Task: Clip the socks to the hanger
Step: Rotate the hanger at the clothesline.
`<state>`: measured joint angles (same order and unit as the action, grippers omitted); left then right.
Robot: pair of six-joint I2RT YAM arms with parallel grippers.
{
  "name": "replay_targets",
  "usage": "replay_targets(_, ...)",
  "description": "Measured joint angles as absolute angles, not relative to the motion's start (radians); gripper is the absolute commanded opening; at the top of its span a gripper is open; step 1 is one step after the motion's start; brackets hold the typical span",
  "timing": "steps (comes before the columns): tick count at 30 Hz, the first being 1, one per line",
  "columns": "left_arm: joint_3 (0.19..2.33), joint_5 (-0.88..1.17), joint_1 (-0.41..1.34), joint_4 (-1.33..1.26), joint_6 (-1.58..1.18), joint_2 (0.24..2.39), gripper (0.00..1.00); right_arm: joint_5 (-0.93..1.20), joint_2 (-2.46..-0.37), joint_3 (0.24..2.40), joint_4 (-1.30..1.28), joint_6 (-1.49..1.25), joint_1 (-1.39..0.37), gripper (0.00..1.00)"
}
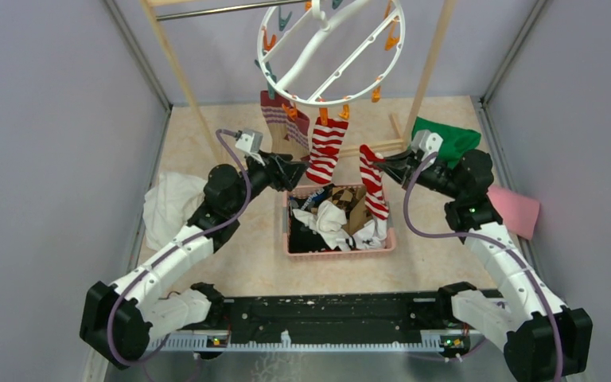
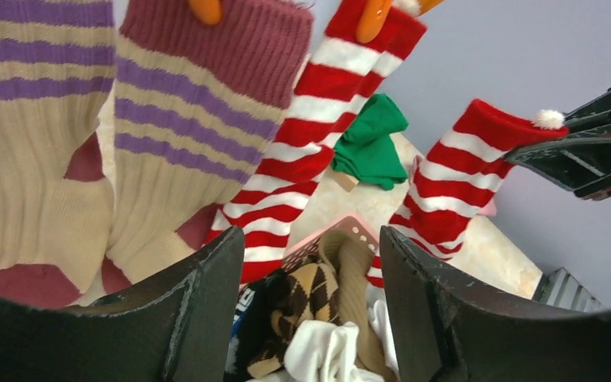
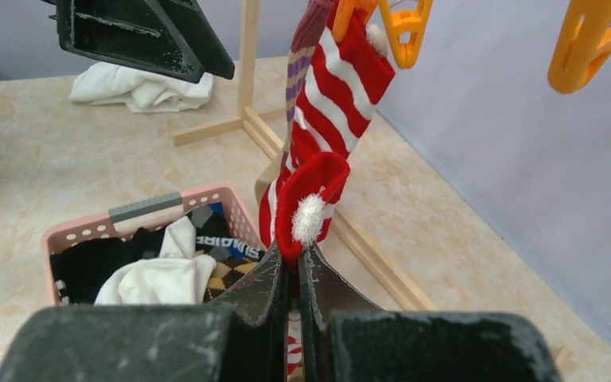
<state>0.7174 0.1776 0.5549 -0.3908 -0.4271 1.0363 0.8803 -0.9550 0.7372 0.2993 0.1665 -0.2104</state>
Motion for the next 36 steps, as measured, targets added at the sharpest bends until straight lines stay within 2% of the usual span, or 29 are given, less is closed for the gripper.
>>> replay_targets(8, 0.683, 0.347, 0.520, -0.552, -0.382, 1.111, 0.67, 0.879, -0.949, 0.694, 0.325, 0.133, -0.207, 0.00)
replay_targets(12, 0.683, 0.351, 0.520, -0.619, -0.340, 1.185, 0.72, 0.880, -0.945, 0.686, 0.329, 0.125, -0.207, 0.00)
replay_targets(22, 0.770, 0.301, 0.520, -0.729, -0.289, 1.354, 0.70, 0.879, -0.923, 0.680, 0.334, 0.109, -0.207, 0.00)
replay_targets(24, 0.786, 0.297, 0.520, -0.744, -0.289, 1.377, 0.65, 0.880, -0.920, 0.680, 0.334, 0.108, -0.206, 0.00)
replay_targets(25, 0.797, 0.298, 0.520, -0.754, -0.288, 1.392, 0.59, 0.880, -0.918, 0.679, 0.335, 0.107, -0.206, 0.00)
replay_targets(28, 0.823, 0.299, 0.520, -0.764, -0.292, 1.419, 0.26, 0.880, -0.916, 0.673, 0.336, 0.104, -0.206, 0.00)
replay_targets(32, 0.831, 0.299, 0.520, -0.774, -0.292, 1.424, 0.02, 0.880, -0.916, 0.672, 0.336, 0.103, -0.205, 0.00)
replay_targets(36, 0.831, 0.294, 0.512, -0.775, -0.282, 1.422, 0.00, 0.880, -0.916, 0.672, 0.336, 0.103, -0.205, 0.00)
